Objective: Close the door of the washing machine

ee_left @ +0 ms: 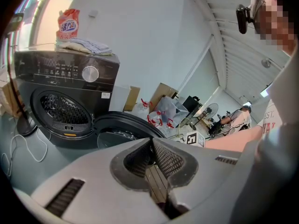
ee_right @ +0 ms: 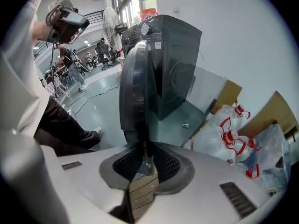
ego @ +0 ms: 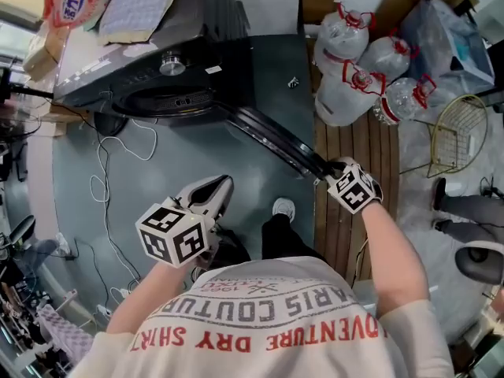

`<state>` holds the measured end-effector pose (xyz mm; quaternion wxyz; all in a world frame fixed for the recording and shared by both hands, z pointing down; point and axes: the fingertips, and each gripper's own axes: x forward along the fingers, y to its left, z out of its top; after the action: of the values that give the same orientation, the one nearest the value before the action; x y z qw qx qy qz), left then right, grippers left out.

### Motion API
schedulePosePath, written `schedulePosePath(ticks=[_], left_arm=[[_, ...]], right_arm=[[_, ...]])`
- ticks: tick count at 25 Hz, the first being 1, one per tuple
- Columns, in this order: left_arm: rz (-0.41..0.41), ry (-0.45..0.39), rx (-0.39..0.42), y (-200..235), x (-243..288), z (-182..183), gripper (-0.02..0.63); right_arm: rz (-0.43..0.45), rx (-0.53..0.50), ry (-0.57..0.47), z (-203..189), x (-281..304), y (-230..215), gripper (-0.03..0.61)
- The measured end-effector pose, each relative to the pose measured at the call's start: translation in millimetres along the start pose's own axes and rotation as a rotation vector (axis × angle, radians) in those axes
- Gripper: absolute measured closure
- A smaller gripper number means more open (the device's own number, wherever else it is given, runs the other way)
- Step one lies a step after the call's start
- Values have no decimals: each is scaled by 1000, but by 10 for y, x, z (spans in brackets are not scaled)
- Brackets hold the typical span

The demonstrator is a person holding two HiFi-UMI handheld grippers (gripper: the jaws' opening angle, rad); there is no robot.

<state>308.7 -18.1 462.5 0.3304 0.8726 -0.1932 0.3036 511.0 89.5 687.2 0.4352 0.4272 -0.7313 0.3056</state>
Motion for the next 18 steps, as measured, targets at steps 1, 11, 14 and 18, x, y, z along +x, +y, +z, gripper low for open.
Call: schedulePosePath(ticks=[1,11,14,18], left_arm=[[2,-2,-5,27,-28,-17,571],[-27,6,7,318,-440,-186,572],[-28,9,3,483,-619,-290,572],[-25,11,-1,710,-819,-399,571]], right_arm=[[1,15,2,-4,1,39,500],[-72,181,6,0,66,512,502],[-89,218,12,31,109,706,503],[-97,274,11,80,171,997,502]])
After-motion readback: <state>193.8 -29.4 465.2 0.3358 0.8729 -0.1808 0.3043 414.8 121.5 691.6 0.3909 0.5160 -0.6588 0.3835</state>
